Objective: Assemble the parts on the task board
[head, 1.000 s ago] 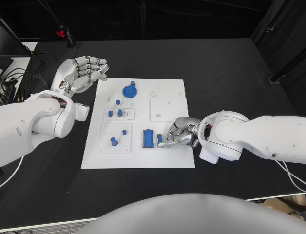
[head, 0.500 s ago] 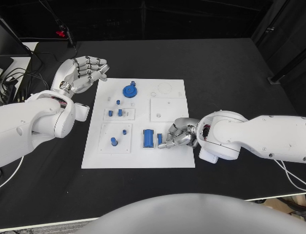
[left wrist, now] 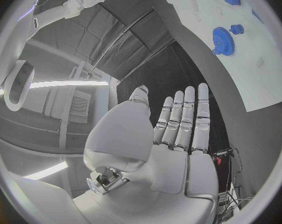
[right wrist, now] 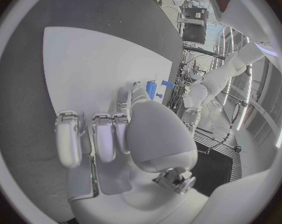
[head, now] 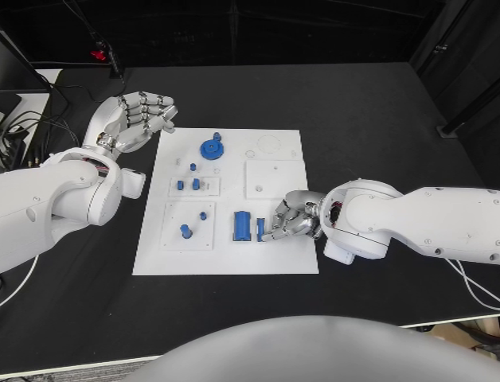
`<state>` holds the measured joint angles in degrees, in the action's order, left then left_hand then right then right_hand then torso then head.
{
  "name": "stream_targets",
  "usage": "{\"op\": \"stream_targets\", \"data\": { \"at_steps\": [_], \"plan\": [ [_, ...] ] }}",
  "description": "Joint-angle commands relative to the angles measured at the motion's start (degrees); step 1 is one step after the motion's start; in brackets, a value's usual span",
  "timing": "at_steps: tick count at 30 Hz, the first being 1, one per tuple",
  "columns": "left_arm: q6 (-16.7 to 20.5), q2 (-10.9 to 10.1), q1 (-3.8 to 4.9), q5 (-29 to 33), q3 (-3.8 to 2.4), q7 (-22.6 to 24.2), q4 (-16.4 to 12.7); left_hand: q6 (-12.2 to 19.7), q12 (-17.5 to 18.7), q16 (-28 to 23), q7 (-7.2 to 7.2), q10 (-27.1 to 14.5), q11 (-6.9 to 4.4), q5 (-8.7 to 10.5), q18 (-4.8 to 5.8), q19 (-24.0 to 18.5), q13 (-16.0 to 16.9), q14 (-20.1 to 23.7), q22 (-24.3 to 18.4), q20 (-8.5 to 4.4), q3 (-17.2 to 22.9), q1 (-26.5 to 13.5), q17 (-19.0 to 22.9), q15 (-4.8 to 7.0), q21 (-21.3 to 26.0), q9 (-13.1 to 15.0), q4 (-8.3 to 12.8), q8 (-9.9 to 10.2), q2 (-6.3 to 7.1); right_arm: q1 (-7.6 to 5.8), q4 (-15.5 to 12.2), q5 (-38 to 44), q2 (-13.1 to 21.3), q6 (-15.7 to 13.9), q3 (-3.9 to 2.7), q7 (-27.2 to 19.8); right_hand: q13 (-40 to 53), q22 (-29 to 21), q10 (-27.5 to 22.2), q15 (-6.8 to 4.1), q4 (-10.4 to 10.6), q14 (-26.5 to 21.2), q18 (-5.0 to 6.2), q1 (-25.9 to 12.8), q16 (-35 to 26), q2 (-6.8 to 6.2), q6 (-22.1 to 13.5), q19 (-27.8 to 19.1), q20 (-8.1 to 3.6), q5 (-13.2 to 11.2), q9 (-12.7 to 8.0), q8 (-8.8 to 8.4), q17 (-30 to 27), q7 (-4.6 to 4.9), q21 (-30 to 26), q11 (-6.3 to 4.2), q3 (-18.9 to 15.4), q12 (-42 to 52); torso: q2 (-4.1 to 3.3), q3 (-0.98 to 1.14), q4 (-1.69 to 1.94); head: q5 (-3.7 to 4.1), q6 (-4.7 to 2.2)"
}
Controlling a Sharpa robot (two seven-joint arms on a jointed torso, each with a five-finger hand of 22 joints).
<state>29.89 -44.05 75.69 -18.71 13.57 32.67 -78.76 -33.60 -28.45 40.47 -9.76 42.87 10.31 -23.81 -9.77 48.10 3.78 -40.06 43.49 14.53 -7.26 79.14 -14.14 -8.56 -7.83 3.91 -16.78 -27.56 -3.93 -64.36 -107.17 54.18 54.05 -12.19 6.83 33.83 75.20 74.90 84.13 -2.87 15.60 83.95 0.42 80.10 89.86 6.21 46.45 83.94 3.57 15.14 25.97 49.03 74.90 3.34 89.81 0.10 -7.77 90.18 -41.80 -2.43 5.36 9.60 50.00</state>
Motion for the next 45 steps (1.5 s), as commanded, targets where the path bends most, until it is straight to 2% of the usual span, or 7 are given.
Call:
{"op": "stream_targets", "data": {
  "at_steps": [1,15,22,26,30,37,45],
  "plan": [
    [-0.3,0.1,0.08,0.1,-0.05,0.1,0.0,0.5,-0.3,0.4,-3.55,-0.4,0.16,-0.29,-0.52,0.3,-0.1,0.4,-0.1,0.0,-0.3,0.0,0.1,0.04,-0.3,-0.1,0.1,-0.3,-0.68,-0.07,-0.3,0.2,0.0,0.1,-0.01,0.1,14.8,15.1,5.9,-0.49,-0.5,6.0,-0.42,1.3,0.1,0.12,-0.2,6.1,-0.43,0.3,0.1,-0.24,15.1,-0.36,0.2,-0.47,0.1,-0.2,0.01,0.02,-0.02,0.03,0.0],
    [-0.3,-0.3,-0.32,0.2,-0.05,1.3,-0.1,0.6,-0.4,0.5,-3.6,-0.5,0.2,-0.13,-0.5,0.2,-0.1,0.6,-0.1,0.02,-0.6,-0.2,0.2,0.02,-0.3,-0.1,0.0,-0.4,-0.7,-0.54,-1.8,-10.1,4.8,-20.6,-0.09,-31.5,14.8,15.1,5.9,-0.57,1.0,6.0,-0.42,0.2,0.1,-1.66,-1.0,6.1,-0.53,2.6,0.0,-1.84,15.1,0.48,0.2,0.18,-1.9,-0.2,0.29,0.05,0.1,-0.32,0.0],
    [0.1,0.0,-1.32,3.9,-0.05,4.8,-0.2,0.8,-0.9,0.6,-3.7,-0.8,0.32,0.93,-0.44,-0.2,-0.1,1.3,-0.3,0.14,-2.1,-2.4,0.6,-0.16,-0.2,-0.1,0.0,-1.0,-0.92,-2.22,3.9,-25.2,4.2,-19.4,-0.12,-56.8,14.5,8.9,5.4,2.73,0.6,5.0,3.32,-1.7,-0.9,0.08,-8.3,-5.5,2.61,-0.2,-3.2,-6.52,13.6,3.94,-12.3,3.35,-4.6,-0.5,0.48,0.28,-0.32,-1.26,0.0],
    [0.4,0.3,-1.98,6.8,-0.05,7.8,-0.4,0.6,-1.1,0.3,-3.91,-1.8,0.62,1.53,-0.03,-2.7,-0.1,4.5,-0.9,0.6,-3.2,-3.5,1.5,-0.89,1.1,-0.1,0.0,-1.6,-1.13,-2.53,7.9,-29.8,2.2,-19.0,-0.12,-65.7,-8.1,-5.6,-29.8,4.6,0.2,-21.8,9.34,-5.7,-26.7,0.75,-13.4,-31.2,4.24,-0.9,-5.6,-8.36,-14.9,5.45,-42.1,4.75,-7.8,-30.9,0.5,0.25,-0.37,-1.28,0.0],
    [0.5,0.5,-2.74,8.9,-0.06,10.8,-0.6,0.1,-1.2,-0.3,-4.01,-3.1,1.03,2.88,0.48,-6.6,-0.1,9.0,-2.1,1.31,-4.4,-4.7,3.0,-1.86,3.3,-0.1,0.0,-2.1,-1.45,-2.62,11.1,-35.4,-0.2,-17.5,-0.11,-70.8,-24.0,-13.0,-47.3,9.22,0.9,-41.1,7.97,-11.6,-46.2,0.78,-22.3,-40.6,6.97,-3.3,-7.4,-10.34,-29.7,6.43,-55.1,8.91,-10.8,-51.8,0.53,0.41,-0.44,-1.5,0.0],
    [0.0,0.7,-3.95,12.5,-0.07,14.5,-1.4,2.7,-0.8,-0.8,-4.19,-7.1,1.87,10.27,1.65,-12.9,-0.1,16.2,-4.4,1.94,-6.4,-8.5,5.8,-3.4,4.3,-0.1,0.0,-1.7,-0.83,-2.65,13.7,-42.3,-3.1,-14.7,-0.1,-75.0,-36.4,-23.8,-63.8,15.18,1.7,-62.4,4.17,-26.3,-61.6,-16.49,-35.5,-58.5,9.94,-5.2,-9.0,-12.19,-40.6,2.01,-72.5,13.87,-1.0,-66.3,0.44,0.42,-0.3,-1.66,0.0],
    [-0.5,1.2,-4.64,13.6,-0.07,16.1,-1.4,5.1,-1.8,0.6,-4.94,-9.8,2.53,11.95,2.46,-15.8,0.0,19.7,-6.1,2.01,-5.1,-10.2,7.2,-4.19,4.1,0.1,0.0,-2.7,0.27,-2.61,15.1,-43.7,-4.6,-13.4,-0.08,-76.4,-40.4,-36.2,-67.9,13.95,1.7,-69.5,4.01,-27.0,-63.4,-16.21,-38.2,-67.0,11.75,-5.7,-8.9,-9.75,-43.9,0.62,-81.1,11.82,-0.7,-67.4,0.53,0.2,-0.1,-1.29,-1.5]
  ]
}}
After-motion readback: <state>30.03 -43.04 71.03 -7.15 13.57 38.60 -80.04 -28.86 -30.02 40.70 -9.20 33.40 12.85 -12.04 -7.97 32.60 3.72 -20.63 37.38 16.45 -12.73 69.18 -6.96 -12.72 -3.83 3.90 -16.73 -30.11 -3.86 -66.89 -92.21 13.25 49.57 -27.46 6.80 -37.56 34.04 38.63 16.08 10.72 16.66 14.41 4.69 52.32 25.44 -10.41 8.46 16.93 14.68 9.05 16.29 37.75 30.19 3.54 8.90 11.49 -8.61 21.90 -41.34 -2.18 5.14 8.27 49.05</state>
